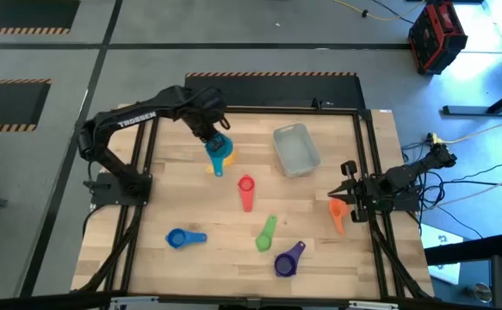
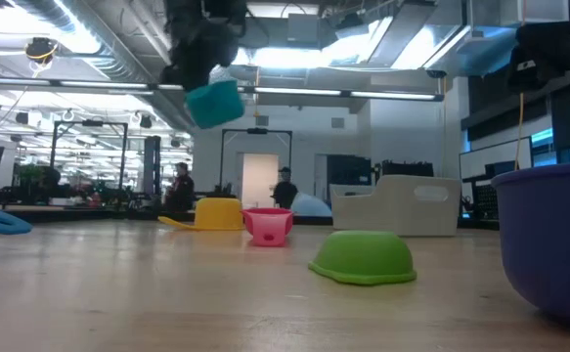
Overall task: Nest measuring cups in basket
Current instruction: Put the light blue measuring cup into the grey bin
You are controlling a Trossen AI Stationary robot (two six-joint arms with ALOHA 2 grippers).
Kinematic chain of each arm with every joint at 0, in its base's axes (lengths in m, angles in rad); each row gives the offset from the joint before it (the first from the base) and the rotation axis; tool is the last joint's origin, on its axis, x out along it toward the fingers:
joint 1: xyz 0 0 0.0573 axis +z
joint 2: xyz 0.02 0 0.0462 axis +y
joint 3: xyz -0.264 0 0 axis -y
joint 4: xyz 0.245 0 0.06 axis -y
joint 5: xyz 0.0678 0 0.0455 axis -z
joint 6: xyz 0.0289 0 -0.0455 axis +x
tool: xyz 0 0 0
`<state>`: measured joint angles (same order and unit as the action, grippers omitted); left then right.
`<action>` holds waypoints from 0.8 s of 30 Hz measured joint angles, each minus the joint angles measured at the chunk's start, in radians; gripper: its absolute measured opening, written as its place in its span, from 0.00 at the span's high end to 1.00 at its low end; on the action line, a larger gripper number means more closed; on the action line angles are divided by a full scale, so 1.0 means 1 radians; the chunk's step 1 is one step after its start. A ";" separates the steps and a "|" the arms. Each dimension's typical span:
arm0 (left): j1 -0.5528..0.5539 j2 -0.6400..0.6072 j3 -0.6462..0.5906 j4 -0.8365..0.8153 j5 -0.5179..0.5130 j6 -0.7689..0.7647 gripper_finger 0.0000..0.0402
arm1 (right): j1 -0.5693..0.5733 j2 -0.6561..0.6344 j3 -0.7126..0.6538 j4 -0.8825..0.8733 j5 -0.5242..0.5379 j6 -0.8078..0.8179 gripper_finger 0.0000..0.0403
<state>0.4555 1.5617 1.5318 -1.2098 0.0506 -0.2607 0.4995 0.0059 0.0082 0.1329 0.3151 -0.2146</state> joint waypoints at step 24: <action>-0.056 0.540 0.564 0.146 0.082 -0.001 0.99 | 0.000 0.000 0.000 0.000 0.008 0.000 0.94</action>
<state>0.3992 2.1015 2.0961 -1.0641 0.1328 -0.2615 0.4992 0.0061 0.0082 0.1333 0.3229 -0.2148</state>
